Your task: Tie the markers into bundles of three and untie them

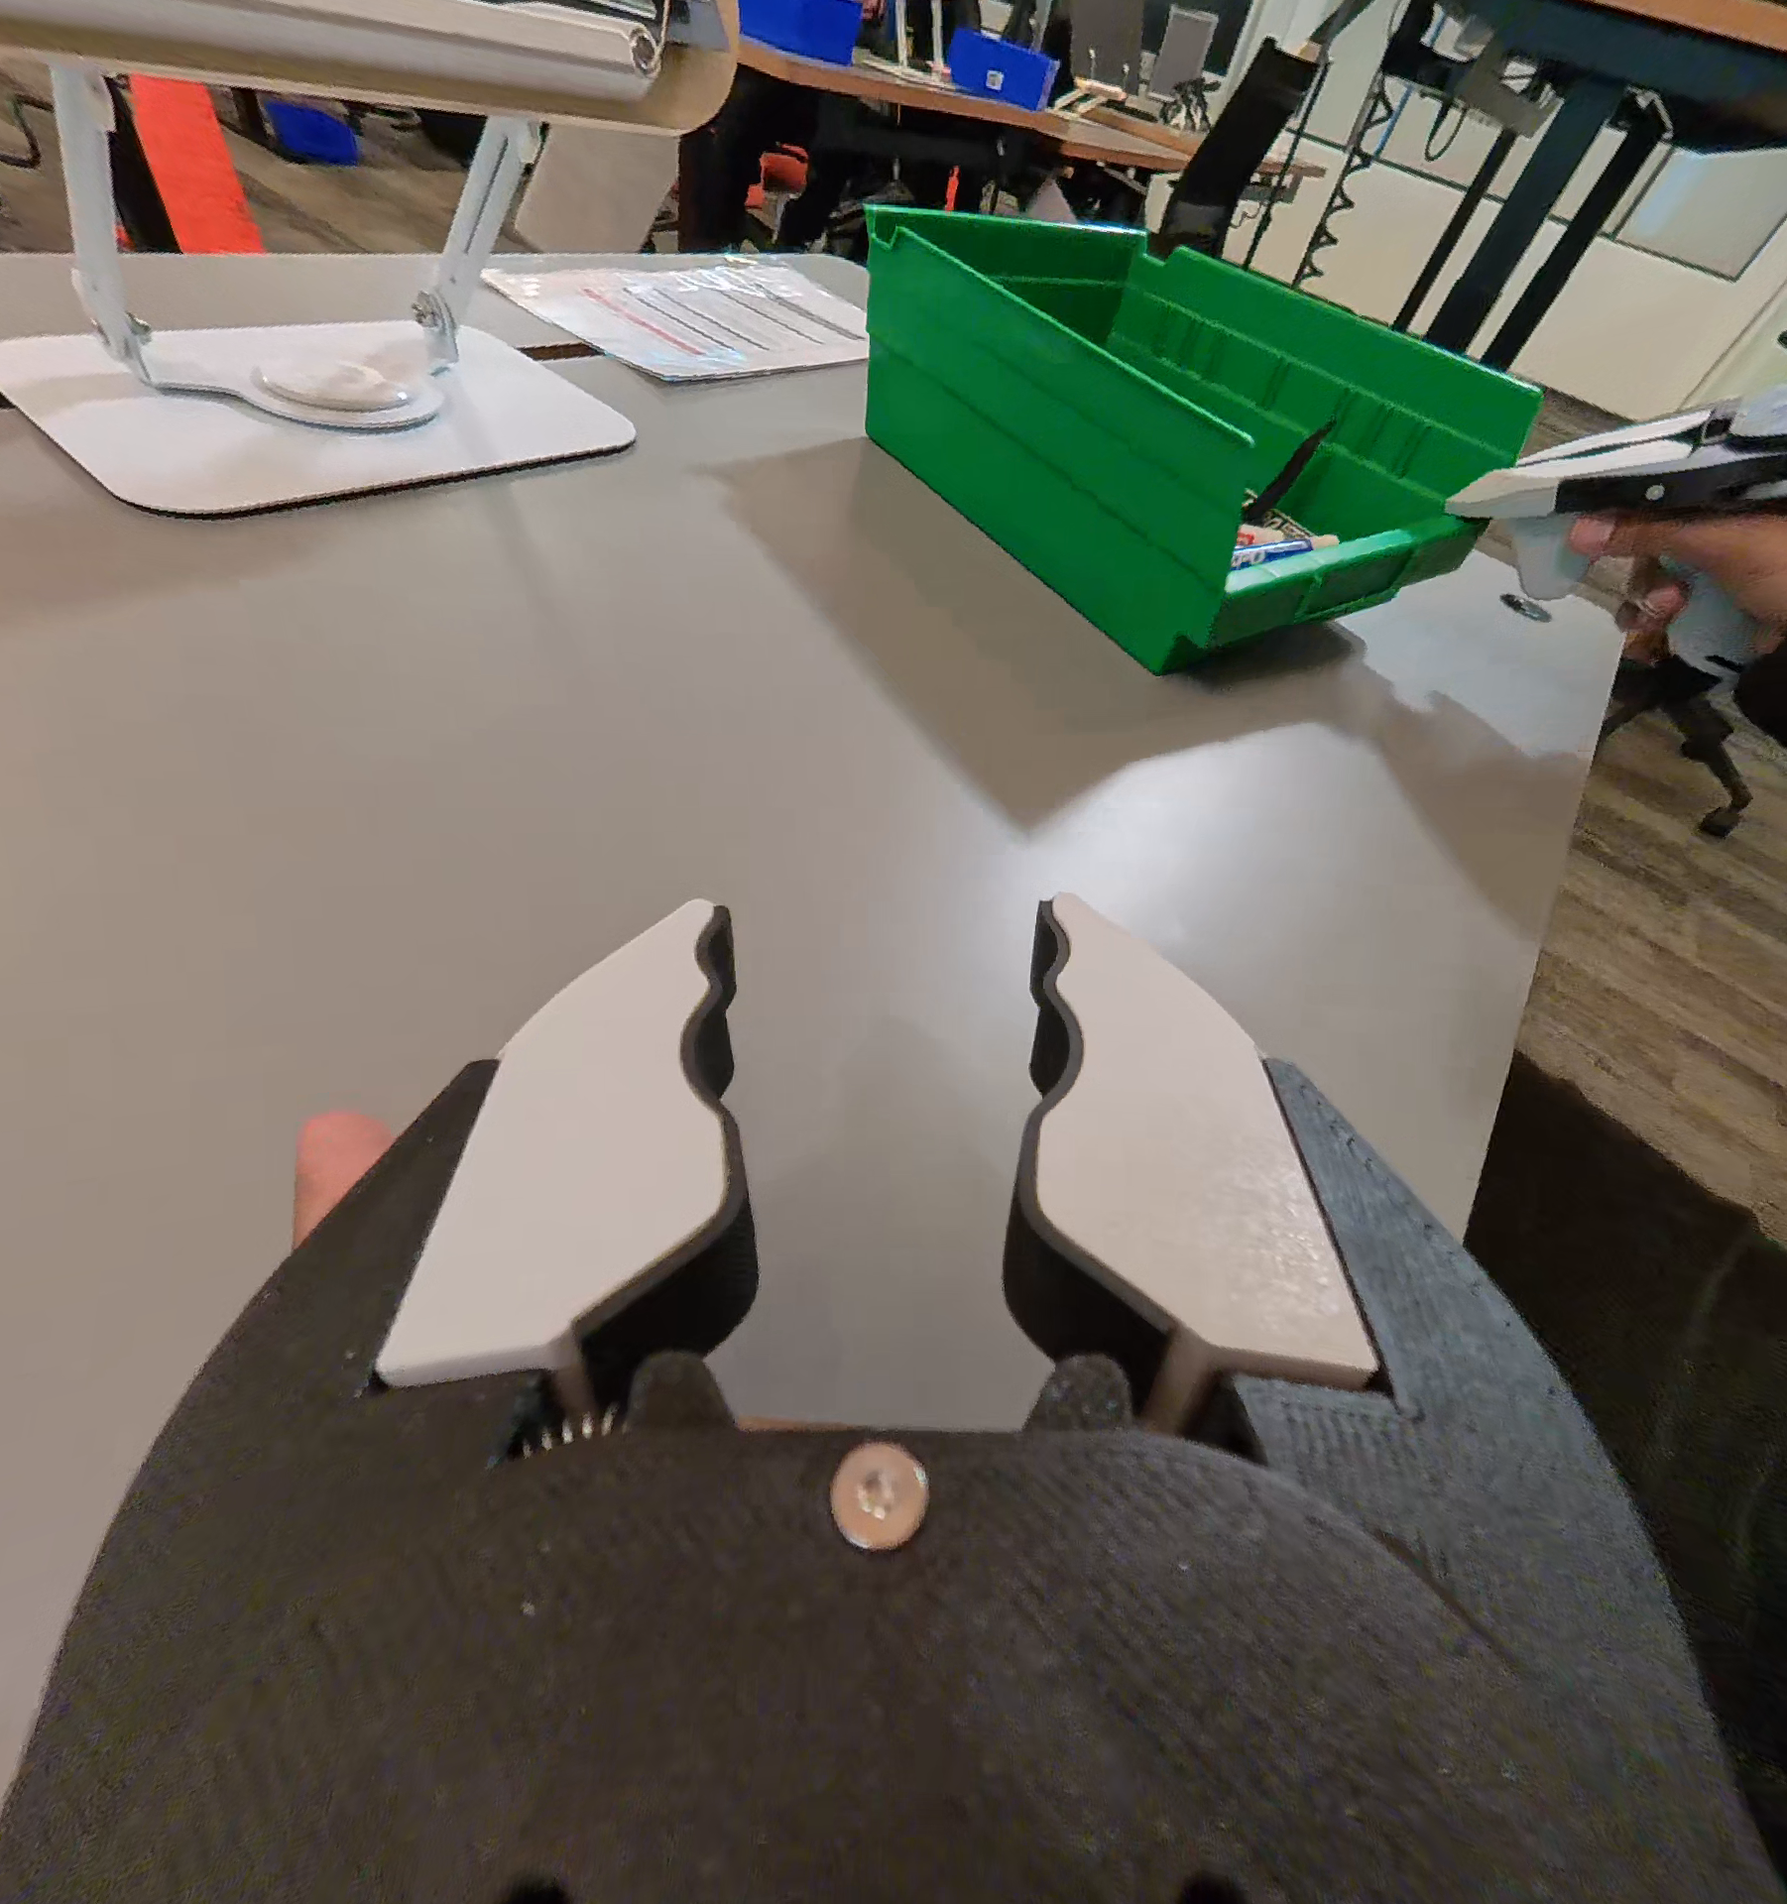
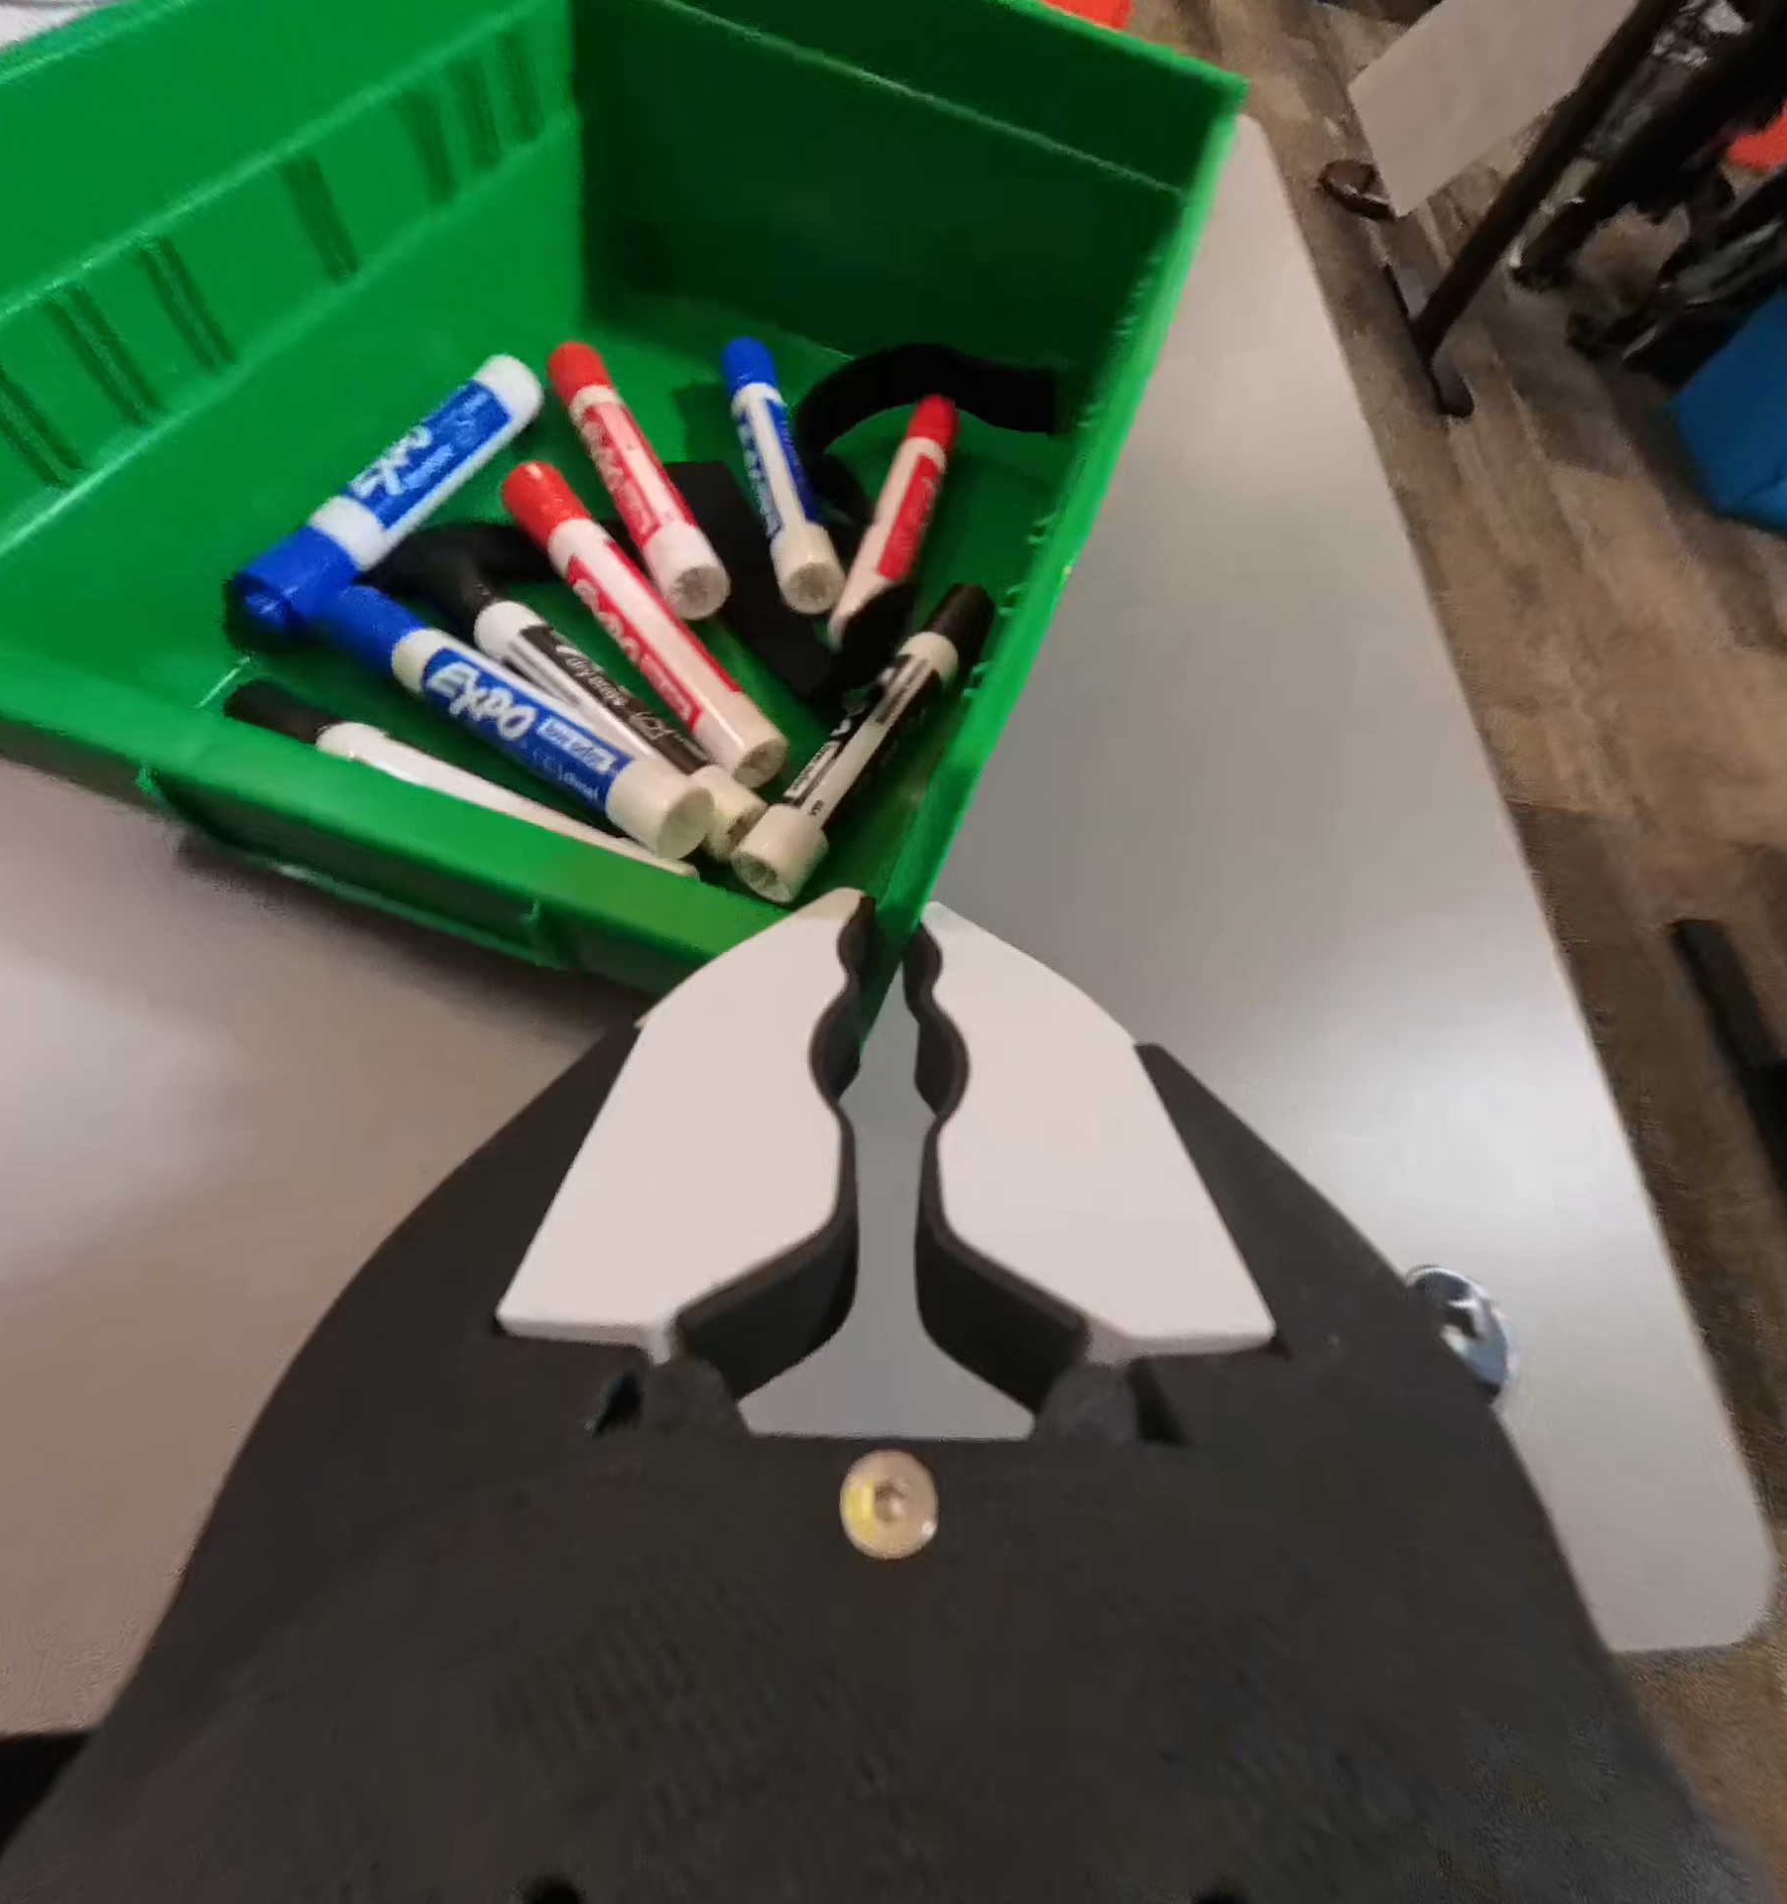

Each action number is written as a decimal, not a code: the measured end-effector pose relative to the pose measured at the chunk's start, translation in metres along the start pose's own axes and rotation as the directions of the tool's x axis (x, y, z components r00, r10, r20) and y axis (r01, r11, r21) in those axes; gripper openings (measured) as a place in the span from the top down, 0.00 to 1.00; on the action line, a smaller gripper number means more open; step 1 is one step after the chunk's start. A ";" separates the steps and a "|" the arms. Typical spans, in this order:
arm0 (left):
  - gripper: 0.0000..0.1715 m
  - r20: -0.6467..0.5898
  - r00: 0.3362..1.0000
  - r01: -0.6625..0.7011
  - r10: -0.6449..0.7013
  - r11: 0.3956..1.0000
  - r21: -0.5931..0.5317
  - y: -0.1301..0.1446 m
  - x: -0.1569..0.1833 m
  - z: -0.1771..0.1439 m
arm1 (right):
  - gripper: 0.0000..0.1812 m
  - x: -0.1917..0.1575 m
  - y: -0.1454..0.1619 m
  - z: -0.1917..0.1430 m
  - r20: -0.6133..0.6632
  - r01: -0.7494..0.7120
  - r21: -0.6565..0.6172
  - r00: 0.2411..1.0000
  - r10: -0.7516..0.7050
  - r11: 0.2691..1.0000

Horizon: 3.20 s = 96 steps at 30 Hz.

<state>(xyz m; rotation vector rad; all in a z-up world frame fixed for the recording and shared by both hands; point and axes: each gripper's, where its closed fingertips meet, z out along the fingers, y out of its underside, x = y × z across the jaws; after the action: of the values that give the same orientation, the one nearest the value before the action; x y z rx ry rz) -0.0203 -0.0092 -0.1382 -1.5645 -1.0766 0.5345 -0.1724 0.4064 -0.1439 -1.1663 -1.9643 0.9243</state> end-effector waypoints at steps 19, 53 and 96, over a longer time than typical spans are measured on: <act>0.64 0.119 0.992 0.032 -0.043 0.995 0.090 -0.017 -0.031 0.000 | 0.93 -0.197 -0.012 -0.023 0.404 0.232 0.026 0.887 -0.223 0.972; 0.67 0.636 0.691 -0.031 -0.343 0.866 0.500 -0.032 -0.122 -0.233 | 0.57 -0.177 -0.122 -0.018 0.672 -0.595 0.215 0.666 0.325 0.775; 0.96 0.718 0.653 -0.305 0.241 0.951 -0.042 -0.053 -0.131 -0.191 | 0.47 -0.184 -0.085 -0.034 0.484 -0.250 0.245 0.868 0.105 0.937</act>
<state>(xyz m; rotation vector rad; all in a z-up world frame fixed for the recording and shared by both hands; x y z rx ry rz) 0.0506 -0.2219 -0.0601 -1.4697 -1.3653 1.4836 -0.1121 0.2178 -0.0892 -1.0250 -1.9916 1.6724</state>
